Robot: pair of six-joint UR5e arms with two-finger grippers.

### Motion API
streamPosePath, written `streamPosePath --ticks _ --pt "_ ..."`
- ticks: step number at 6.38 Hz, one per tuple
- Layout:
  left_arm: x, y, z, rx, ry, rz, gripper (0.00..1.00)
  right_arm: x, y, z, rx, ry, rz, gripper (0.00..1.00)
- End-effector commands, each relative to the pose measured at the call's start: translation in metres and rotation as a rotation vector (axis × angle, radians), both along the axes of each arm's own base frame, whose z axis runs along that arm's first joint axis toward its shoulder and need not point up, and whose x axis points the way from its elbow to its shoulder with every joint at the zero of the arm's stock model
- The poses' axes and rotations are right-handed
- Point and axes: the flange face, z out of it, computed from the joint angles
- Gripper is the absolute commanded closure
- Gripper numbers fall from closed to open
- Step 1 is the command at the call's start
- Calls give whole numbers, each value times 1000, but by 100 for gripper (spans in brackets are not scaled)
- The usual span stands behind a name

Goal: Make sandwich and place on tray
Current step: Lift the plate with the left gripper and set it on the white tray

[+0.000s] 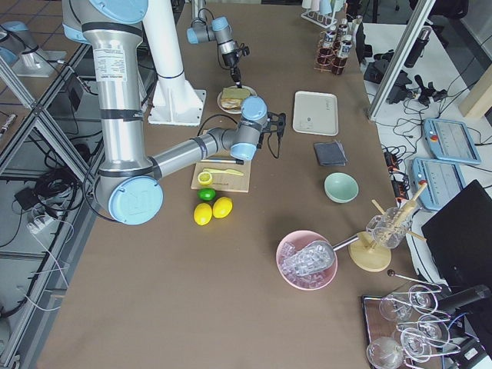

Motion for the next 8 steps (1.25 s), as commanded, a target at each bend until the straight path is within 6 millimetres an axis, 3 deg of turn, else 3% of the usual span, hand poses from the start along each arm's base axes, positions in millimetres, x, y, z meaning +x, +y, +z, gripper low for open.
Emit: streamPosePath --ticks 1,3,5,7,8 --pt "-16 -40 -13 -178 84 -87 100 7 6 6 16 -18 -1 1" --pt "5 -95 -48 -435 167 -252 100 9 8 12 10 -11 2 1" --pt "-3 -150 -51 -458 128 -352 100 9 9 14 7 -7 2 1" --pt "35 -226 -70 -472 79 -434 100 8 8 18 4 -2 7 1" --pt "64 -257 -78 -481 43 -458 100 8 8 17 6 -2 9 1"
